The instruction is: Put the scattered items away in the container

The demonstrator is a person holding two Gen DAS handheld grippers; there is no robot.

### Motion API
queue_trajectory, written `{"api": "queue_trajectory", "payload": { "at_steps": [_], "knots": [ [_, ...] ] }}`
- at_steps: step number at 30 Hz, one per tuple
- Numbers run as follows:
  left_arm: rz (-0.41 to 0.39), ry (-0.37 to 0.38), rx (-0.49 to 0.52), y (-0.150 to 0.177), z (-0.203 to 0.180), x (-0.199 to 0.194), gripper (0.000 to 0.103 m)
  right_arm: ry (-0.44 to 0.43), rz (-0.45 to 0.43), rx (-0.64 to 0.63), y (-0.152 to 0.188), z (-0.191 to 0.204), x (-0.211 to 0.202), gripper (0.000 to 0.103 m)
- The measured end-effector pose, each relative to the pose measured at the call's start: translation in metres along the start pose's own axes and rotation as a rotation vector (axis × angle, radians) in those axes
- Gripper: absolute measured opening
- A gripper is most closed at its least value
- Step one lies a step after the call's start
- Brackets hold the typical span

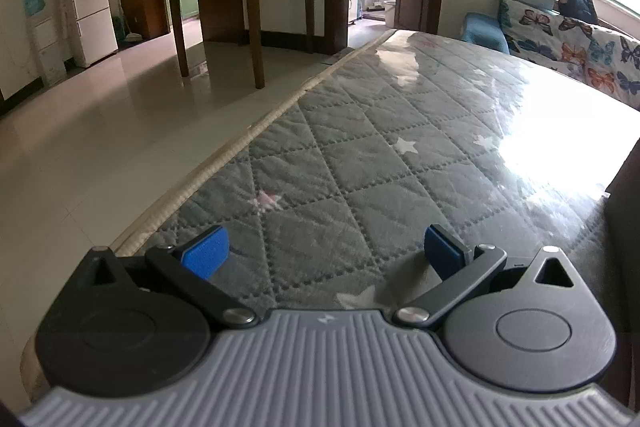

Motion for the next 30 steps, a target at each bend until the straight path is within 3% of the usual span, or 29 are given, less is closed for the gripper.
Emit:
{"api": "queue_trajectory", "payload": {
  "at_steps": [15,30],
  "knots": [
    [-0.001,-0.016,-0.025,-0.006,-0.005,0.006,0.103,0.113,-0.004,0.161,-0.014,-0.031,0.011,0.103],
    [-0.001,-0.021,-0.024,-0.013,-0.014,0.008,0.103,0.125,-0.001,0.167,-0.016,-0.033,0.013,0.103]
  ]
}}
Point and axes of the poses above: each gripper's, at about its wrist camera, not at the fingertips, and x roughly the way its jaws point, z to its left, y to its underside, the point moved 9 cm from there along x, roughly the way its jaws point, and after that the axes turned 14 degrees about z, right-handed, at the moved point
